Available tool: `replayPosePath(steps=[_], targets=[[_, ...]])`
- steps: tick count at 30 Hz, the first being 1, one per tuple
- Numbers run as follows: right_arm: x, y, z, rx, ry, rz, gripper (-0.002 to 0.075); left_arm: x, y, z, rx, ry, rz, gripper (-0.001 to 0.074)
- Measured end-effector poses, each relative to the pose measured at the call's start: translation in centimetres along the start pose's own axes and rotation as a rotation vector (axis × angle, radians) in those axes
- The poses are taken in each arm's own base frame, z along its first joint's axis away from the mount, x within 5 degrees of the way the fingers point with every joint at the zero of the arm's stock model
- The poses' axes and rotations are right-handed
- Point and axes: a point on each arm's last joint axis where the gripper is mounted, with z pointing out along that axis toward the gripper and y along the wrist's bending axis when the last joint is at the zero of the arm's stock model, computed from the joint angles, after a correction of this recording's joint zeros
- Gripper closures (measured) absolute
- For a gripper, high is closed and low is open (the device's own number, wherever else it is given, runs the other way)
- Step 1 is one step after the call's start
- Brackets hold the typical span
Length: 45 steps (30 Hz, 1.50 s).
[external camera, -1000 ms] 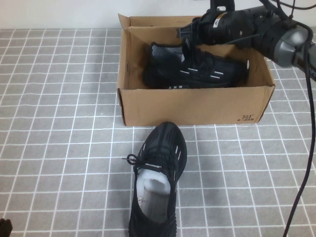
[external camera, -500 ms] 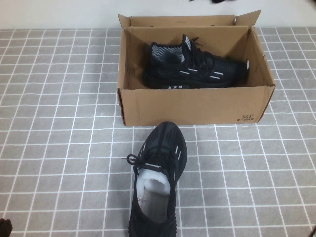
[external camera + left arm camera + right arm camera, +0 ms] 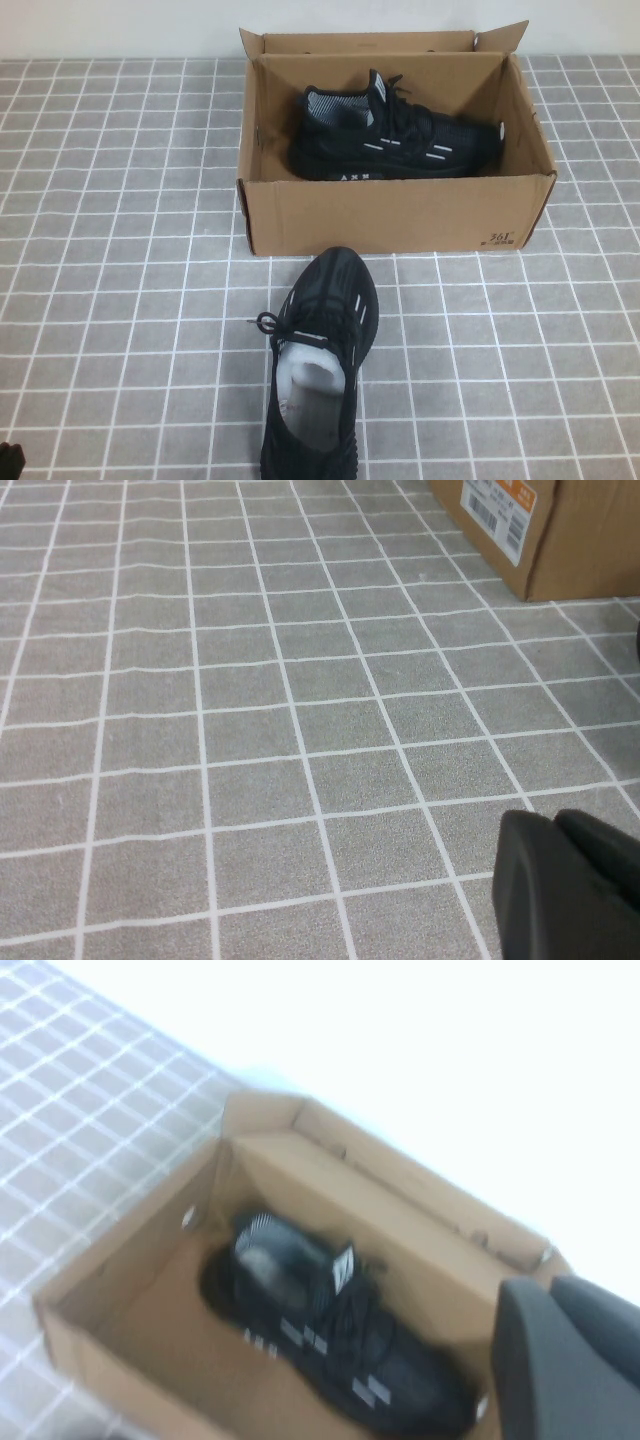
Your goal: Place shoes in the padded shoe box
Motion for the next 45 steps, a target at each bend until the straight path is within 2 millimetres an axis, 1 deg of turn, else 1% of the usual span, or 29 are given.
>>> replayPosePath(steps=[4,7,10,13,16,20,22,25,32,33,34,35,38,41,45], targets=[[2.7,1.0,-1.6,-0.004,0.048,0.006,0.0730,0.0,0.0,0.0,0.000,0.000,0.000,0.0739],[5.2,1.6,-2.8,-0.010,0.058,0.046,0.0730,0.0,0.0,0.0,0.000,0.000,0.000,0.0739],[7.7,1.8,-5.1,-0.004,0.050,0.077,0.0731,0.0,0.0,0.0,0.000,0.000,0.000,0.0739],[9.5,1.9,-8.2,0.004,0.026,0.095,0.0731,0.0,0.0,0.0,0.000,0.000,0.000,0.0739],[11.2,2.0,-10.6,0.010,0.039,0.098,0.0731,0.0,0.0,0.0,0.000,0.000,0.000,0.0739],[12.9,2.2,-12.3,0.010,0.083,0.099,0.0731,0.0,0.0,0.0,0.000,0.000,0.000,0.0740],[13.4,2.2,-12.7,0.010,0.105,0.099,0.0731,0.0,0.0,0.0,0.000,0.000,0.000,0.0739],[13.8,2.3,-12.7,0.008,0.131,0.098,0.0732,0.0,0.0,0.0,0.000,0.000,0.000,0.0739],[14.3,2.0,-13.0,0.041,0.143,0.076,0.0732,0.0,0.0,0.0,0.000,0.000,0.000,0.0739],[14.8,1.5,-14.1,0.083,0.116,0.092,0.0733,0.0,0.0,0.0,0.000,0.000,0.000,0.0739],[14.9,1.8,-13.0,0.063,0.137,0.075,0.0733,0.0,0.0,0.0,0.000,0.000,0.000,0.0739],[15.3,1.8,-12.9,0.074,0.133,0.078,0.0733,0.0,0.0,0.0,0.000,0.000,0.000,0.0739],[17.1,1.3,-12.5,0.135,0.105,0.119,0.0733,0.0,0.0,0.0,0.000,0.000,0.000,0.0739],[19.8,0.9,-12.1,0.210,0.053,0.191,0.0734,0.0,0.0,0.0,0.000,0.000,0.000,0.0739],[24.7,1.1,-11.5,0.294,0.014,0.300,0.0734,0.0,0.0,0.0,0.000,0.000,0.000,0.0739]])
